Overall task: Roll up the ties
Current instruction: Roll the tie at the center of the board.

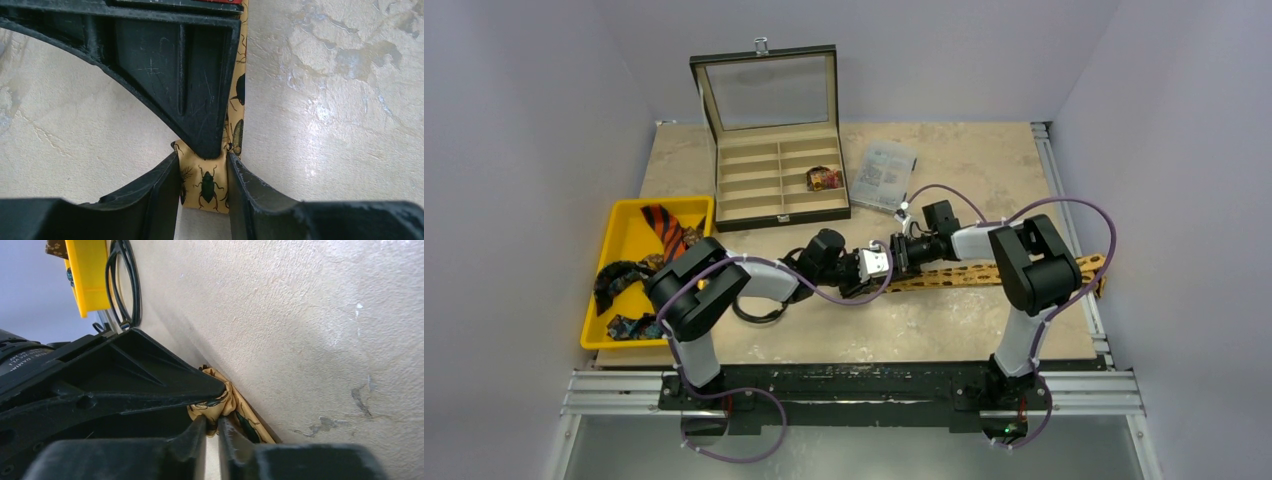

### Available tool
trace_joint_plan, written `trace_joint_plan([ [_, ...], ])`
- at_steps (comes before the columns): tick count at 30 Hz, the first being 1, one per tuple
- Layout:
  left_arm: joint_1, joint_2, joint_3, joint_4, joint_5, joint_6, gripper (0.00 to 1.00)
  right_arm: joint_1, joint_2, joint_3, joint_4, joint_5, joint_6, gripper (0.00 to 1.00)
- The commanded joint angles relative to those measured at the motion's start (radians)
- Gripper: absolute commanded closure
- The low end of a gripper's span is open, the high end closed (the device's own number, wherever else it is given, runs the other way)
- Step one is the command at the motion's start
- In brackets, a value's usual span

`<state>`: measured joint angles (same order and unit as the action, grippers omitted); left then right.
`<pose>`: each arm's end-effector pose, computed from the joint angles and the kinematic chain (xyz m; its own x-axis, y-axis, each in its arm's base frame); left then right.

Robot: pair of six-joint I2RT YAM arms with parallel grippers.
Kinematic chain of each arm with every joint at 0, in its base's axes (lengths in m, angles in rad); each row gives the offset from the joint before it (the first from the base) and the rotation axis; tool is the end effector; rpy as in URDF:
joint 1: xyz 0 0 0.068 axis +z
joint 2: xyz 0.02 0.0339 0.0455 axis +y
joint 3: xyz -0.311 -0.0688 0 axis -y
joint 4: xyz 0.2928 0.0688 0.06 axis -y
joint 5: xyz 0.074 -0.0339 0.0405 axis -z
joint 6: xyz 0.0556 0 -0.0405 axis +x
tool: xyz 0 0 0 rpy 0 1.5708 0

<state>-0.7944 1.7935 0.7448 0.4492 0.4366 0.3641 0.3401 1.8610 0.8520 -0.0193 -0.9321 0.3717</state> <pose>0.2561 -0.2943 0.1228 -0.0521 0.5136 -0.8565 0.9735 0.2173 0.0711 0.3349 0.1659 0.1039 -0.9664 -0.1123 -0.2313 -0.2561 0.4986 0.8282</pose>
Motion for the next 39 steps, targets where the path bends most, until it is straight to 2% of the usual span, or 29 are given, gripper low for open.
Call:
trace_joint_plan([
  [1,-0.001,0.009,-0.039,-0.089,-0.022,0.04,0.6,0.006,0.015,0.03,-0.031,0.024,-0.048,1.0],
  [6,0.086,-0.028,-0.069,0.017,0.169,-0.028,0.36,0.002,0.052,0.027,-0.065,0.041,-0.101,1.0],
  [16,0.085,0.015,-0.06,0.074,0.217,-0.005,0.27,0.001,0.042,0.027,-0.075,0.012,-0.114,1.0],
  [20,0.02,0.052,-0.013,-0.03,0.147,0.051,0.2,0.001,0.027,0.024,-0.056,-0.004,-0.096,1.0],
  [22,0.011,0.083,0.033,-0.083,0.074,0.043,0.27,0.002,0.026,0.024,-0.051,-0.016,-0.092,1.0],
  [25,0.01,0.101,0.056,-0.134,-0.012,0.046,0.48,0.003,0.007,0.029,-0.05,-0.03,-0.089,1.0],
  [28,0.017,0.082,0.058,-0.225,-0.032,0.079,0.61,0.003,-0.015,0.046,-0.069,-0.042,-0.071,1.0],
  [31,0.025,0.035,0.009,-0.225,-0.028,0.129,0.72,0.003,-0.031,0.061,-0.113,-0.039,-0.082,1.0],
  [36,0.031,0.02,0.026,-0.283,0.015,0.178,0.74,0.003,0.006,0.067,-0.16,0.015,-0.125,1.0],
  [38,0.035,0.018,0.024,-0.283,0.019,0.201,0.68,0.003,0.035,0.073,-0.165,0.042,-0.143,1.0],
  [39,0.04,0.017,0.026,-0.284,0.029,0.196,0.6,0.003,0.056,0.076,-0.164,0.051,-0.15,1.0],
])
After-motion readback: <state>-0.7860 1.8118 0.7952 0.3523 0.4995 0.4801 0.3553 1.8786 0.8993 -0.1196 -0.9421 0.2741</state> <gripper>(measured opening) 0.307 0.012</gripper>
